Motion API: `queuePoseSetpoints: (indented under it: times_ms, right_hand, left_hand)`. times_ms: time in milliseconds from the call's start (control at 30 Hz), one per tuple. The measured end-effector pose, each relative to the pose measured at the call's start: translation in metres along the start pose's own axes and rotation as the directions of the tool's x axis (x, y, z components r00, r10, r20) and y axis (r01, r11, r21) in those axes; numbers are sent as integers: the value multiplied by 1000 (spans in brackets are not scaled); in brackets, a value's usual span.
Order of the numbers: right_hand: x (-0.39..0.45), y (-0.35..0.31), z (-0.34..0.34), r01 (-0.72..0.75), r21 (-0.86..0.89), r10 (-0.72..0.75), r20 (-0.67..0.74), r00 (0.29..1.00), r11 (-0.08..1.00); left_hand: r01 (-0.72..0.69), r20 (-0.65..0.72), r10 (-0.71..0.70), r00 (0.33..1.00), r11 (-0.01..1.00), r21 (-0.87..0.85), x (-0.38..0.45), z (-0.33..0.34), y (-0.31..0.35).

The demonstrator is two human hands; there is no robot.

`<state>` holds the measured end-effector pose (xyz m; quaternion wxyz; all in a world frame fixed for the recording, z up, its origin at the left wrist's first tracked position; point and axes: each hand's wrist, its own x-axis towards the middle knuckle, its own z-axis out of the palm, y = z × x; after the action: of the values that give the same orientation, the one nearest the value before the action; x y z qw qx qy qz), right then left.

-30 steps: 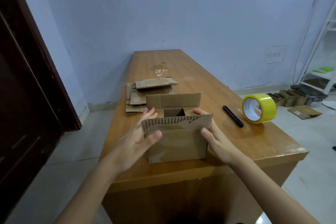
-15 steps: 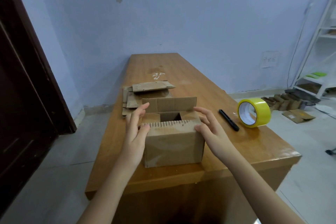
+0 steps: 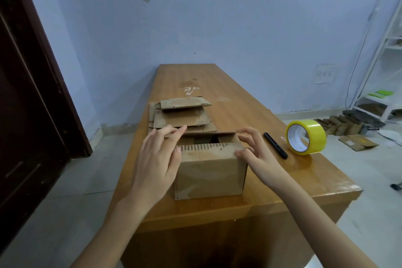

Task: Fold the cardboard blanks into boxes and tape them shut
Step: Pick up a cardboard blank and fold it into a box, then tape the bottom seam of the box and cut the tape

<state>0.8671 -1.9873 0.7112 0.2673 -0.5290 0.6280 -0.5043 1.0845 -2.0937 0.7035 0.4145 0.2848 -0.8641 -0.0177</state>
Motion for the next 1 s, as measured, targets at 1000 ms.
queuePoseSetpoints:
  times_ms: [1000]
  right_hand:
    - [26,101,-131,-545,-242,246,-698,672,803]
  left_hand:
    - [110,118,-100,988,990,-83,-1,7,10]
